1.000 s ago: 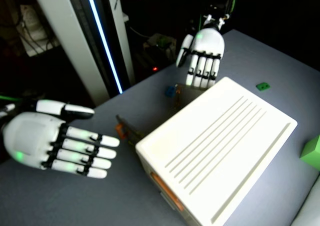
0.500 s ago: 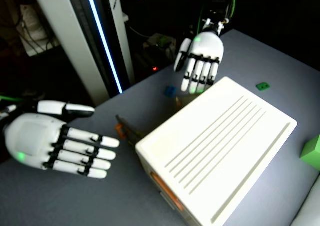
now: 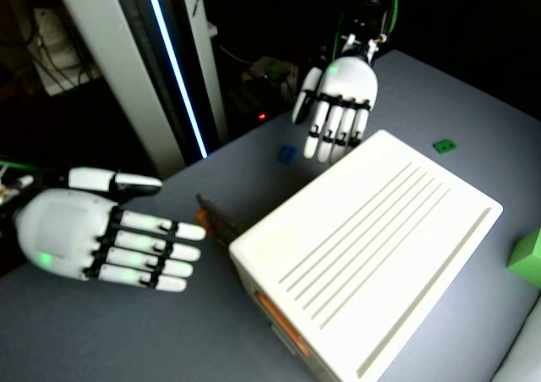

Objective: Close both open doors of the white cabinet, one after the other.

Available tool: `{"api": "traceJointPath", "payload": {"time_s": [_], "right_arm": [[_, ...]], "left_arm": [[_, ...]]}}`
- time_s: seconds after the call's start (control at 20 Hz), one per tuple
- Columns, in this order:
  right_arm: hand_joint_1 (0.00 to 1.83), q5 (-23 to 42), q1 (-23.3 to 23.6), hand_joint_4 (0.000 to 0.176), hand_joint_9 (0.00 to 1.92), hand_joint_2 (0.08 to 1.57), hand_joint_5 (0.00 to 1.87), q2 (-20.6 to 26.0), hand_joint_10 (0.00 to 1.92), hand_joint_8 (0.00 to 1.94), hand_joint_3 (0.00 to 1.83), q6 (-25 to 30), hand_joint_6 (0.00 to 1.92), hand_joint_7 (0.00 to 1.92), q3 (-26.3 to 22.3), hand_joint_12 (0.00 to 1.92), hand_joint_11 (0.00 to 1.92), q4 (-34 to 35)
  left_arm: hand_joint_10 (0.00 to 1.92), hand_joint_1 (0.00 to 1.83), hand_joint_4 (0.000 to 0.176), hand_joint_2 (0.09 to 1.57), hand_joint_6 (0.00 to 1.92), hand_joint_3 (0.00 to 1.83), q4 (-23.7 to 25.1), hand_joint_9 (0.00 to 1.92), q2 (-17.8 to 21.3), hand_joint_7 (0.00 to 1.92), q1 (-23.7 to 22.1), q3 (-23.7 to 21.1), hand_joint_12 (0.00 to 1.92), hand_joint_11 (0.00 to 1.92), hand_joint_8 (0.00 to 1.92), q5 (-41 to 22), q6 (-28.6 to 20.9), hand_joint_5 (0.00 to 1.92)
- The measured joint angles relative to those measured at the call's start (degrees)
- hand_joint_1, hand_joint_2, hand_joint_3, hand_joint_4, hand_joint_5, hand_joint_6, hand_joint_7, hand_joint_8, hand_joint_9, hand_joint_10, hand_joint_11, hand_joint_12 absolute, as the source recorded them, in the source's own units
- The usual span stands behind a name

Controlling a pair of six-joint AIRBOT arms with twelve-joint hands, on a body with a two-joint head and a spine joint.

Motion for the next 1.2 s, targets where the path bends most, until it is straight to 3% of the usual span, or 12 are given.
{"api": "traceJointPath", "payload": {"time_s": [0.1, 0.15, 0.25, 0.3, 0.4, 0.6, 0.65, 0.8, 0.85, 1.0, 1.2], "right_arm": [[0.06, -0.04, 0.00, 0.008, 0.07, 1.43, 0.08, 0.00, 0.00, 0.00, 0.01, 0.11, 0.00, 0.07, 0.00, 0.01, 0.12, -0.76], [0.00, -0.17, 0.00, 0.007, 0.05, 1.41, 0.07, -0.02, 0.00, 0.00, 0.00, 0.11, 0.00, 0.06, 0.00, 0.00, 0.10, -1.33], [0.00, -0.35, 0.02, 0.009, 0.03, 1.41, 0.07, 0.00, 0.00, 0.00, 0.00, 0.13, 0.00, 0.05, 0.00, 0.00, 0.09, -1.75], [0.00, -0.76, 0.13, 0.004, 0.02, 1.41, 0.06, 0.00, 0.00, 0.00, 0.00, 0.13, 0.00, 0.04, 0.00, 0.00, 0.08, -1.84], [0.00, -1.55, 0.68, 0.015, 0.02, 1.40, 0.05, 0.00, 0.00, 0.00, 0.00, 0.13, 0.00, 0.04, 0.00, 0.00, 0.07, -2.93], [0.00, -2.62, 1.79, 0.015, 0.02, 1.41, 0.04, -0.02, 0.00, 0.00, 0.00, 0.17, 0.00, 0.04, 0.00, 0.00, 0.05, -4.48], [0.00, -2.95, 1.92, 0.000, 0.02, 1.41, 0.05, -0.02, 0.00, 0.00, 0.00, 0.15, 0.00, 0.05, 0.00, 0.01, 0.08, -4.76], [0.00, -4.07, 3.04, 0.010, 0.02, 1.42, 0.04, -0.07, 0.00, 0.00, 0.01, 0.20, 0.00, 0.04, 0.00, 0.01, 0.08, -6.23], [0.00, -4.15, 3.10, 0.002, 0.02, 1.42, 0.04, -0.09, 0.00, 0.00, 0.01, 0.20, 0.00, 0.05, 0.00, 0.01, 0.08, -6.47], [0.00, -5.09, 4.50, 0.000, 0.00, 1.43, 0.03, -0.09, 0.00, 0.00, 0.00, 0.20, 0.00, 0.02, 0.02, 0.00, 0.06, -7.69], [0.00, -5.77, 5.73, 0.000, 0.00, 1.44, 0.03, -0.26, 0.00, 0.00, 0.01, 0.20, 0.00, 0.02, 0.20, 0.00, 0.06, -8.94]], "left_arm": [[0.00, 0.00, 0.000, 1.48, 0.00, 0.00, -0.20, 0.17, 0.70, 0.12, 1.18, -0.61, 0.45, 0.00, 0.00, -0.22, -0.81, 0.09], [0.00, 0.00, 0.000, 1.49, 0.01, 0.00, -0.74, 0.12, 1.03, 0.07, 1.84, -0.74, 0.40, 0.00, 0.00, -0.26, -0.83, 0.07], [0.00, 0.00, 0.000, 1.50, 0.00, 0.00, -2.05, 0.14, 2.01, 0.08, 3.10, -1.22, 0.45, 0.00, 0.00, -0.46, -0.94, 0.08], [0.00, 0.00, 0.000, 1.50, 0.00, 0.00, -3.06, 0.17, 2.60, 0.12, 3.80, -1.40, 0.58, 0.00, 0.00, -0.68, -0.72, 0.09], [0.00, 0.00, 0.000, 1.51, 0.00, 0.00, -6.67, 0.15, 3.67, 0.10, 5.81, -2.62, 0.62, 0.00, 0.00, -2.03, 0.98, 0.09], [0.01, 0.00, 0.000, 1.54, 0.00, 0.00, -11.61, 0.04, 5.33, 0.02, 8.94, -4.00, 0.30, 0.00, 0.01, -4.72, 3.26, 0.06], [0.01, 0.00, 0.000, 1.53, 0.00, 0.00, -12.83, 0.04, 5.68, 0.01, 9.42, -4.00, 0.29, 0.00, 0.00, -4.94, 3.67, 0.03], [0.00, 0.00, 0.000, 1.56, 0.00, 0.00, -16.11, 0.12, 6.80, 0.08, 11.52, -4.44, 0.49, 0.00, 0.00, -6.05, 5.25, 0.08], [0.00, 0.00, 0.000, 1.56, 0.00, 0.00, -17.46, 0.10, 6.82, 0.06, 12.22, -4.52, 0.47, 0.00, 0.00, -6.95, 5.33, 0.07], [0.00, 0.00, 0.000, 1.51, 0.00, 0.00, -23.65, 0.00, 6.91, 0.00, 15.10, -4.59, 0.12, 0.00, 0.00, -10.58, 6.64, 0.00], [0.00, 0.00, 0.000, 1.49, 0.00, 0.00, -25.88, 0.00, 8.63, 0.00, 16.61, -5.01, 0.16, 0.00, 0.00, -14.62, 7.54, 0.00]]}}
